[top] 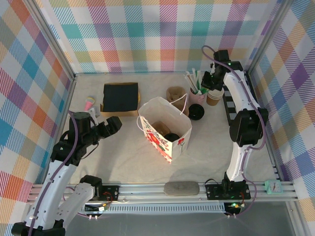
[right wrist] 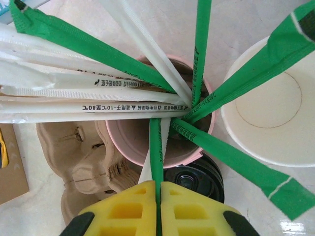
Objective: Pack the takeout coffee
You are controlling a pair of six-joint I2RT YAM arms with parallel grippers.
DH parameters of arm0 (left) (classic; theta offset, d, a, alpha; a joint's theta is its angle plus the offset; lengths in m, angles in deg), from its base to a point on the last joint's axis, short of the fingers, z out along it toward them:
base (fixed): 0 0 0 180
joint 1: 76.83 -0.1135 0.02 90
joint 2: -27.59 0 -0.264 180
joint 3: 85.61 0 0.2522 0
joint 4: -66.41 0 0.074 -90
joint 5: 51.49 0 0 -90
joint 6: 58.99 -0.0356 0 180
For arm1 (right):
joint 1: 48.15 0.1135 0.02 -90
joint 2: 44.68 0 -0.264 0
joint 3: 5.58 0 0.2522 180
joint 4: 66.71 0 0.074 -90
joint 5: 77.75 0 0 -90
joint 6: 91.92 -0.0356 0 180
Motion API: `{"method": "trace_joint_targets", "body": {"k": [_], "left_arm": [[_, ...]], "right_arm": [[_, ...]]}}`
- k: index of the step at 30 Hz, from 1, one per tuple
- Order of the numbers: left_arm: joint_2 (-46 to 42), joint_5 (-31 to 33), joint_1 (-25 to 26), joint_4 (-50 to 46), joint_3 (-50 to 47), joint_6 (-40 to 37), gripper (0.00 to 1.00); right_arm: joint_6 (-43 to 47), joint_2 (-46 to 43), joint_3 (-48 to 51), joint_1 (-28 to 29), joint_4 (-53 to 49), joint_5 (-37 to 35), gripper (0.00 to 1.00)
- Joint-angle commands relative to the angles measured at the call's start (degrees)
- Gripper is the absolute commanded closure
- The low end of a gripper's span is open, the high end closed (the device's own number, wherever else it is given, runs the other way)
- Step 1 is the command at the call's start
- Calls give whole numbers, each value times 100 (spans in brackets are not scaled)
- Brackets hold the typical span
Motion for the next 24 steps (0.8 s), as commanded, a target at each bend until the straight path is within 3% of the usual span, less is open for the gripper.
{"method": "trace_joint_targets", "body": {"k": [1,12,24], "left_arm": [[-3,48,-71,-55,194,-99,11],[52,30,-71,-94,323,-153,12],[8,91,-71,-217,432,-222,12]], "right_arm": [[167,-137,-335,134,-277,-386,90],[575,-465,-1069,435,-963,-1288,91],[923,-575,-1769,793,-1694,-1546,90]]}}
